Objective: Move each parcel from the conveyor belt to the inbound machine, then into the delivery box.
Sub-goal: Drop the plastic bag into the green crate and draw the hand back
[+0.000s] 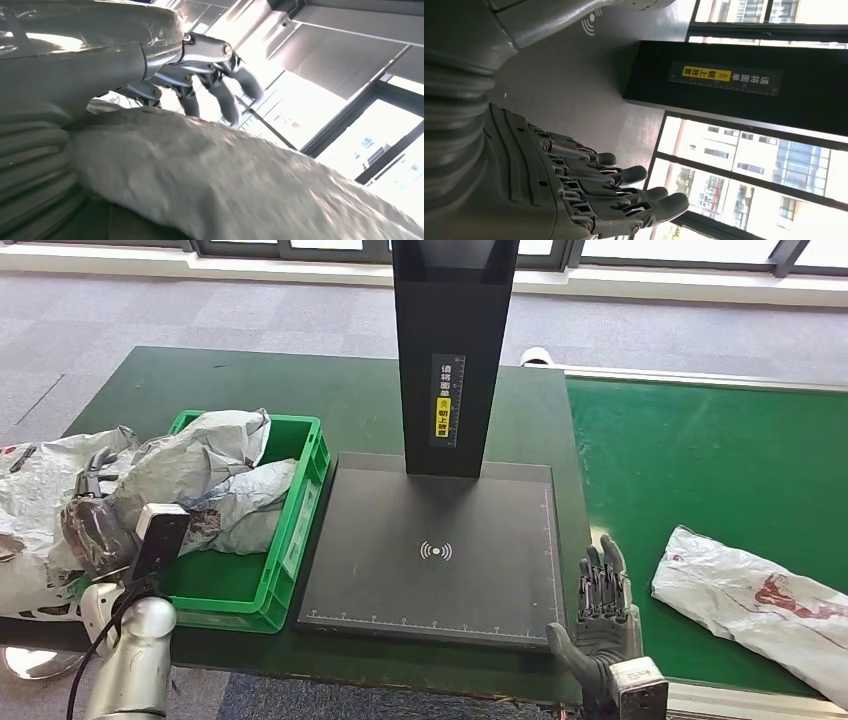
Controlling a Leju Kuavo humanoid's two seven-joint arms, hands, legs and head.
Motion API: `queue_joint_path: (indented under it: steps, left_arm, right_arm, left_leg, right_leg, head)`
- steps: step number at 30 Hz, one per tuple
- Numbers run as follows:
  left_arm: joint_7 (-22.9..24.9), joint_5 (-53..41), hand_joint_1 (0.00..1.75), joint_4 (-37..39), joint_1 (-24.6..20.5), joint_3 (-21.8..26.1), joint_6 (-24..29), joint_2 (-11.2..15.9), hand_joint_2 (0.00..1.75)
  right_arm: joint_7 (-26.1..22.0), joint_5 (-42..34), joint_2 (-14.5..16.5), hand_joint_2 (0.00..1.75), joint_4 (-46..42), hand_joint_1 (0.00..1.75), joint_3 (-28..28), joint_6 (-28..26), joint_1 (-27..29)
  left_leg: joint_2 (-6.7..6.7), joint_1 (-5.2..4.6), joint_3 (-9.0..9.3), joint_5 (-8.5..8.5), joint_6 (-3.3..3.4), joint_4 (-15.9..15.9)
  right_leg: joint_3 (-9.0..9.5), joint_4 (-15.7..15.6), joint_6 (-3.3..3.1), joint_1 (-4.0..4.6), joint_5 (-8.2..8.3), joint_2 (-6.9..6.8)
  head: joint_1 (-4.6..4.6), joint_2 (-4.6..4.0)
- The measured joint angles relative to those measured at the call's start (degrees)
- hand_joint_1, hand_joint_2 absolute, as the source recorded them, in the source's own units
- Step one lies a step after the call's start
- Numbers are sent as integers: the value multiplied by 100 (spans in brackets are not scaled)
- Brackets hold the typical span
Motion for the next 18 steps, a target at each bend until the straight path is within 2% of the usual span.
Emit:
queue_joint_path:
  steps: [8,18]
  left_arm:
    - [284,839,0,-1147,791,-313,-883,-214,0]
    - [640,1330,0,-1567,989,-823,-1615,-286,0]
  right_arm:
    - [0,32,1,175,12,0,-12,-8,-41]
    - [0,96,32,175,-15,0,-147,-89,-30]
  left_leg:
    - [1,0,-4,-4,3,0]
    - [1,0,-1,-3,3,0]
  right_leg:
    - [-4,-3,1,0,-1,0]
    - [-1,-2,0,0,0,-1]
  head:
    - [0,0]
    - [0,0]
